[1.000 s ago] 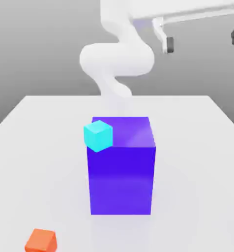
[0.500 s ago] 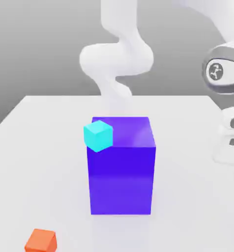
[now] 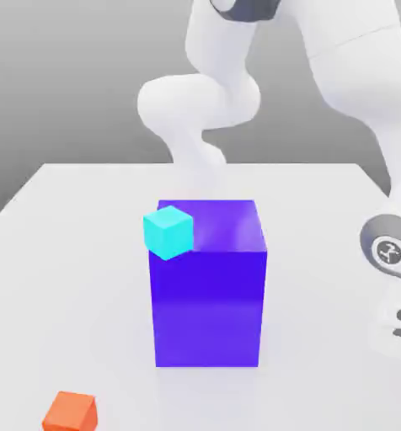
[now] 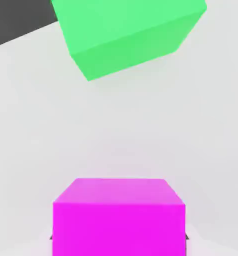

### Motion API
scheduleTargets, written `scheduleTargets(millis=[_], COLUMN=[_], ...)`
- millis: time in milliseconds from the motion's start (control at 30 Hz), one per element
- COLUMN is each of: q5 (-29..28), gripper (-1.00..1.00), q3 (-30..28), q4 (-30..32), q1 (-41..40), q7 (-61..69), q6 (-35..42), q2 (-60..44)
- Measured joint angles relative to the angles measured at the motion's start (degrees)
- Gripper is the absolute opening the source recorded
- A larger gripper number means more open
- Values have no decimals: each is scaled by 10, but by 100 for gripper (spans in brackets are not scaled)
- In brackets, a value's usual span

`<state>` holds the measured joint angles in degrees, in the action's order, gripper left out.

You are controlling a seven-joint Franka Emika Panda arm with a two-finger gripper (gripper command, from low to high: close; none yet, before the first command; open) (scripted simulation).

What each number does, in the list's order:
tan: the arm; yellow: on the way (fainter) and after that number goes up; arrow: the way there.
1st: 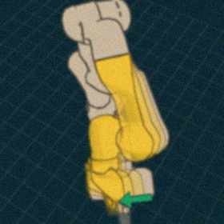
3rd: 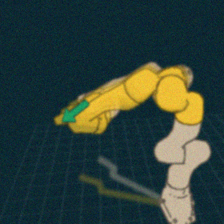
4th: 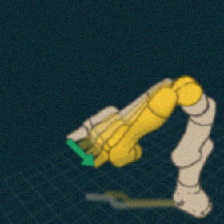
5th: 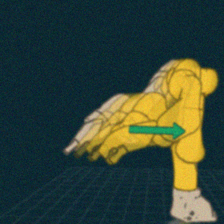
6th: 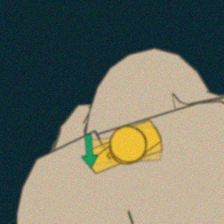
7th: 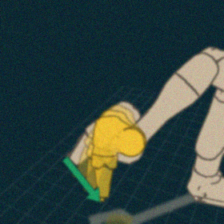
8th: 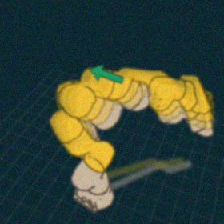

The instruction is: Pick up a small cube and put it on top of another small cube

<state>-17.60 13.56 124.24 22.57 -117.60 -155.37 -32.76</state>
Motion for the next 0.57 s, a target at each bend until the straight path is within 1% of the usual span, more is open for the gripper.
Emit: scheduleTargets(millis=[133, 200, 333, 400, 467, 500, 567], q5=[33, 50, 79, 78, 69, 66, 66], gripper=[-100, -100, -100, -100, -100, 100, 100], q3=[28, 27, 9, -2, -13, -16, -16], q4=[16, -10, -88, -109, -117, -118, -118], q1=[-21, -34, -58, -60, -54, -52, -52], q7=[23, 23, 10, 1, -7, -9, -9], q6=[51, 84, 151, 148, 119, 110, 110], q2=[68, 76, 70, 46, 9, -1, -1])
